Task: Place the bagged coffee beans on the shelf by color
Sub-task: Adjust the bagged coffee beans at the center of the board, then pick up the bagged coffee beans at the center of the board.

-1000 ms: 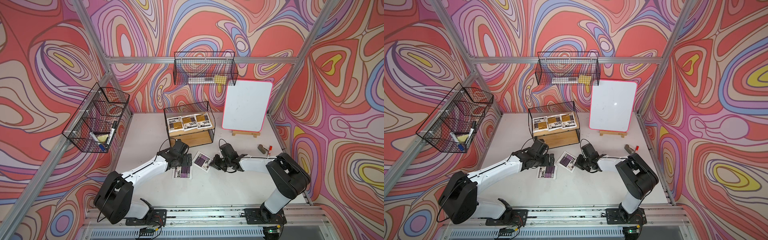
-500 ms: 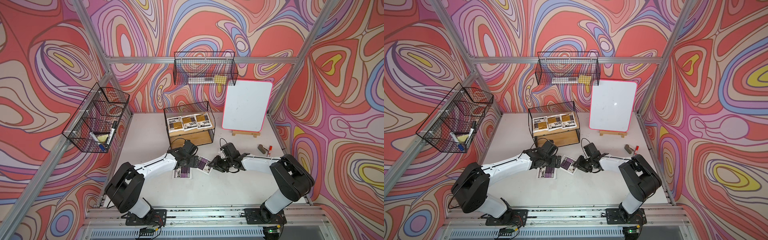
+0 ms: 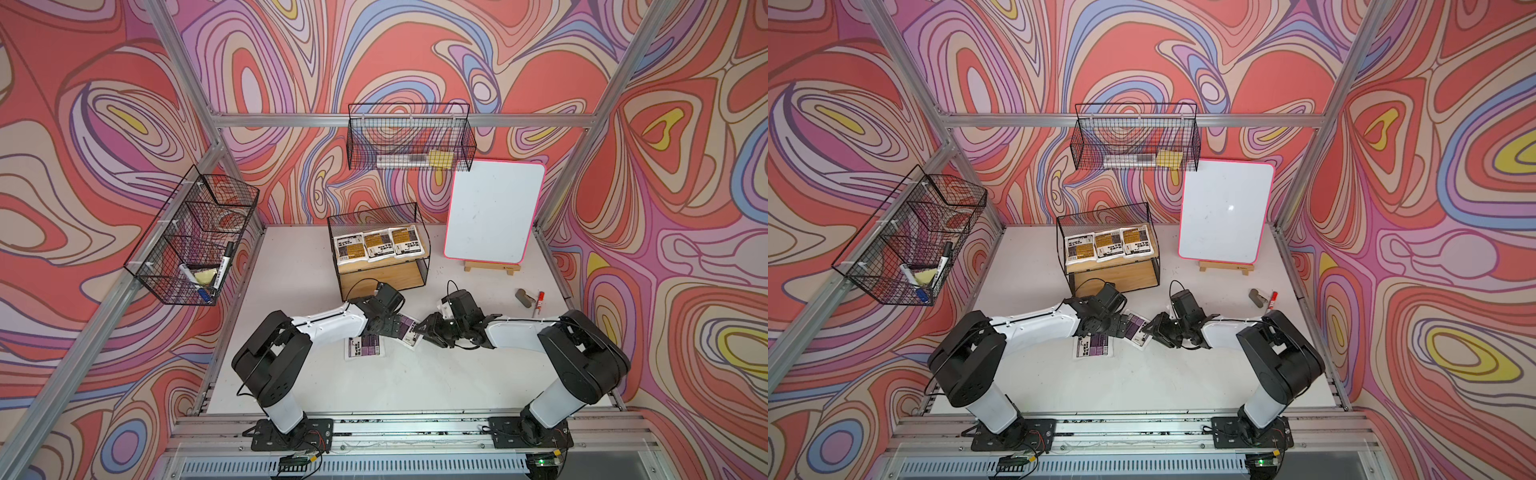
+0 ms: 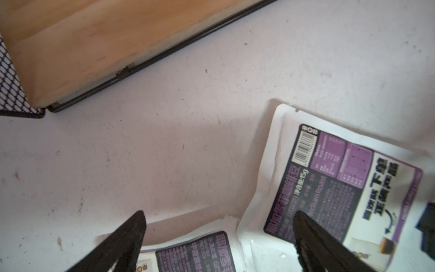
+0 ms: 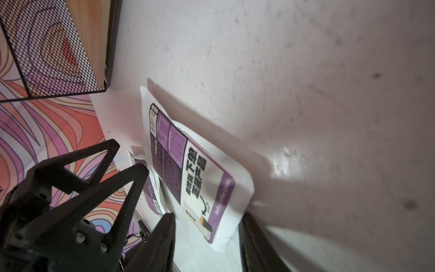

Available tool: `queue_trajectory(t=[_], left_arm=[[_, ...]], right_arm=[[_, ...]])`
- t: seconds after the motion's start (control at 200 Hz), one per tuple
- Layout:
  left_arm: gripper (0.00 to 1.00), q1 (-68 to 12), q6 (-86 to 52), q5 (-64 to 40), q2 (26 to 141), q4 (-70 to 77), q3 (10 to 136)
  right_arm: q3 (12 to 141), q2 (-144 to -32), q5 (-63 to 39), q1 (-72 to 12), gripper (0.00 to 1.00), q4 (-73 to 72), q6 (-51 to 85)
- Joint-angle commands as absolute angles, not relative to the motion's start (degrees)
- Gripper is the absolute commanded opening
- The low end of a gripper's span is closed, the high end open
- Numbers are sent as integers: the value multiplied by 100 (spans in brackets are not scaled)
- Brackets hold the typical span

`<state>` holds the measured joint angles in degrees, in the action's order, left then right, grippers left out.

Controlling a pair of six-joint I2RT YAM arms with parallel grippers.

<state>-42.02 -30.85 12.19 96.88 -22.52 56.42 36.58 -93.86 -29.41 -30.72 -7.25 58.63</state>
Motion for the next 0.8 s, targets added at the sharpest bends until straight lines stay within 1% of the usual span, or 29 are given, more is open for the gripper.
queue_trajectory(t=[0.0, 0.085, 0.27, 0.426, 0.766, 0.796], left_arm=[[99, -4236, -3075, 1378, 9841, -2192, 5792], [99, -4236, -3121, 1380, 9918, -2196, 5792], [99, -4245, -3237, 1345, 10034, -2181, 5713], [99, -4252, -3311, 1310, 10055, -2125, 5619], [99, -4251, -3324, 1283, 10021, -2084, 5520], [99, -4254, -3331, 1283, 10020, -2092, 5512]], right_arm=[[3424, -9492, -2975, -3059, 46, -730, 6079], [3322, -9475, -3006, -3059, 46, -863, 6172], [3033, -9402, -3063, -3057, 51, -1199, 6396], [2823, -9438, -3097, -3067, 52, -1644, 6626], [2601, -10117, -3061, -3277, 51, -3232, 7365], [2572, -10304, -3031, -3300, 51, -3378, 7440]])
